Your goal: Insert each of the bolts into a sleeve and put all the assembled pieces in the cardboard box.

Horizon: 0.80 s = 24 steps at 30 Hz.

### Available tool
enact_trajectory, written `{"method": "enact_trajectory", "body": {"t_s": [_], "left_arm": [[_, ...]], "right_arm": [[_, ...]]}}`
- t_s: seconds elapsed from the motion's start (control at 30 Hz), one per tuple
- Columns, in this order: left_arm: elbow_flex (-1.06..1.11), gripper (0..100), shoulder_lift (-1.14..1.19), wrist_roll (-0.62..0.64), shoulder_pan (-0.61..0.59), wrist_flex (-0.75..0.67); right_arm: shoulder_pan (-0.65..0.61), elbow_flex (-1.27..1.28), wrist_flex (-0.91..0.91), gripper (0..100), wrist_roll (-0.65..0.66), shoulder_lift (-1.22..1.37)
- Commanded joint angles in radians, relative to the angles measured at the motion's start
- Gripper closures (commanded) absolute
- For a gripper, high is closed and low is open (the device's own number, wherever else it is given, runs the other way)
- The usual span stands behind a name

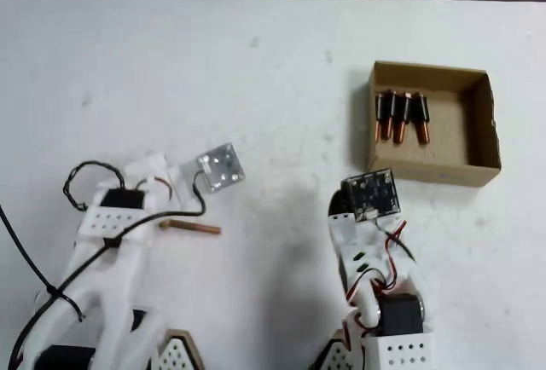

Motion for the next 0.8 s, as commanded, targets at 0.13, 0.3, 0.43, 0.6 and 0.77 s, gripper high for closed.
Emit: {"method": "enact_trajectory", "body": {"t_s": [0.13, 0.3, 0.43, 0.6, 0.77], "left_arm": [[-0.052, 96, -0.030, 0.012, -0.010, 0.124], [-0.097, 96, -0.031, 0.015, -0.004, 0.250], [-0.195, 98, -0.031, 0.015, -0.004, 0.396], [-0.245, 98, -0.030, 0.011, 0.031, 0.574], [-0.239, 98, -0.021, 0.009, 0.042, 0.641]], "right_arm": [[0.013, -0.005, -0.024, 98.3, -0.002, -0.010], [0.013, -0.005, -0.024, 98.3, -0.002, -0.010], [0.013, -0.005, -0.024, 98.3, -0.002, -0.010], [0.013, -0.005, -0.024, 98.3, -0.002, -0.010], [0.013, -0.005, -0.024, 98.3, -0.002, -0.010]]}}
